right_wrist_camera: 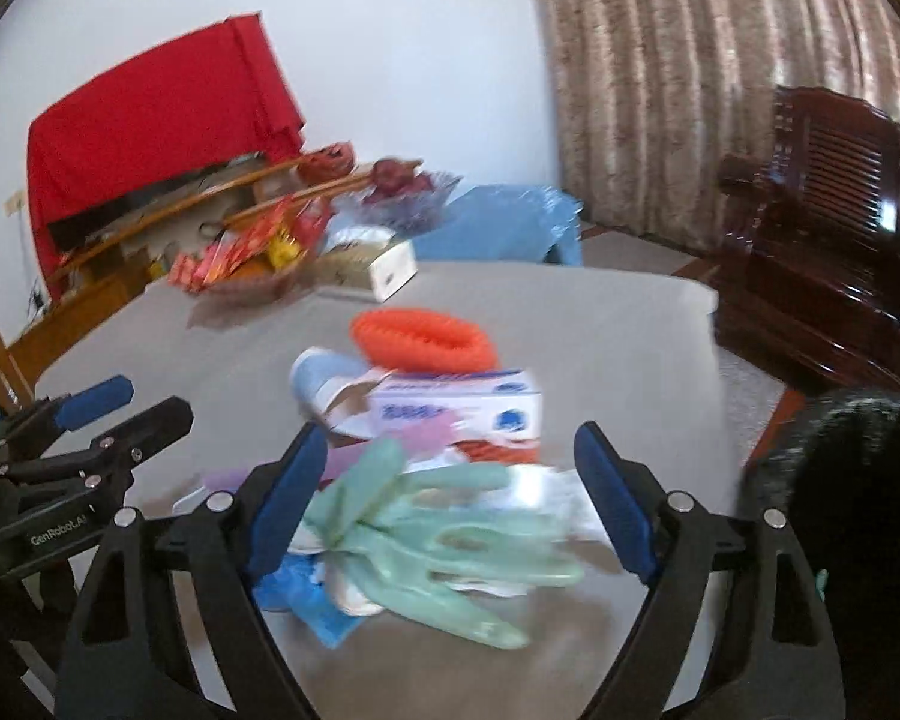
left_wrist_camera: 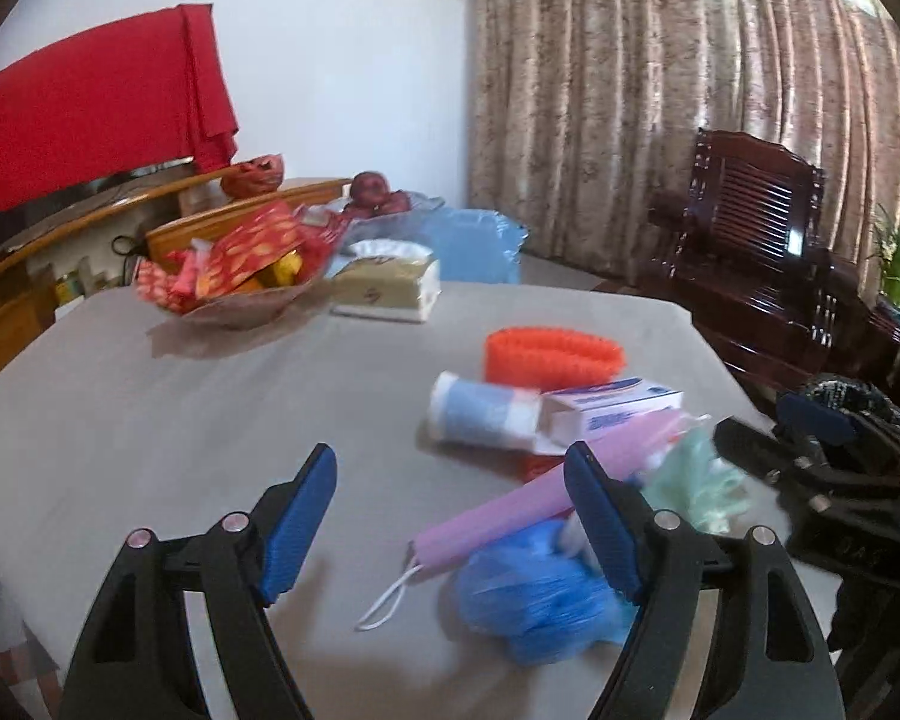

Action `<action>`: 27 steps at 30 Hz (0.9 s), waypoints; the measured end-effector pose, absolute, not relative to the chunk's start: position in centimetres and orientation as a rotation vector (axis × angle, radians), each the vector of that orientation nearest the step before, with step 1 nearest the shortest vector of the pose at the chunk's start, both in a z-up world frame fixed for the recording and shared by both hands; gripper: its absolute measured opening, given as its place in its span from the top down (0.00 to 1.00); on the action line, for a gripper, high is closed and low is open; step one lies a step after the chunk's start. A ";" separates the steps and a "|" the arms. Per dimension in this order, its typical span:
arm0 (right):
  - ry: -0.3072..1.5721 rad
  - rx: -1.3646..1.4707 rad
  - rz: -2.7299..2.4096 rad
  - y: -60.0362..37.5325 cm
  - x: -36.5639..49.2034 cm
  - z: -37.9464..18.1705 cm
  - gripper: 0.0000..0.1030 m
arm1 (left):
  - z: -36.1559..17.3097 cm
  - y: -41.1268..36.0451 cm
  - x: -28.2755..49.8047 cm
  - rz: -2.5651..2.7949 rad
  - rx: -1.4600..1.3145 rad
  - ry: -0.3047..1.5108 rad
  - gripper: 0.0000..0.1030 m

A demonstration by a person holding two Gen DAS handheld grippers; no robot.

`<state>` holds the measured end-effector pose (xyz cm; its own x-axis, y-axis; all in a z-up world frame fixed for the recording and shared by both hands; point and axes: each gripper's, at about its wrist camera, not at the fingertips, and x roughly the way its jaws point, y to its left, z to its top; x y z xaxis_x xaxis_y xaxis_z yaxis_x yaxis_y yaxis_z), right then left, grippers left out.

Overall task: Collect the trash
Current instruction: 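Grasp the pink face mask with the left gripper while the right grasps a green glove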

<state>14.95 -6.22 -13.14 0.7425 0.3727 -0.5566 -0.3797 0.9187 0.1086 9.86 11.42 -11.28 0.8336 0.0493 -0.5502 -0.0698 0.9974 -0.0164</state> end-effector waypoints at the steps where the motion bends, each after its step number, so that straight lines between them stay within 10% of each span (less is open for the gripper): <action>1: 0.619 -0.028 0.416 -5.5 15.0 -13.6 0.24 | -11.4 11.6 9.8 0.065 -0.040 0.585 0.26; 27: 0.695 -0.105 0.469 -2.9 14.8 -15.5 0.54 | -13.3 12.5 10.3 0.053 -0.067 0.621 0.26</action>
<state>14.83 -2.93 -15.54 0.6692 0.3806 -0.6381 -0.4495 0.8913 0.0602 10.31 12.53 -13.28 0.8121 0.0298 -0.5828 -0.0700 0.9965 -0.0465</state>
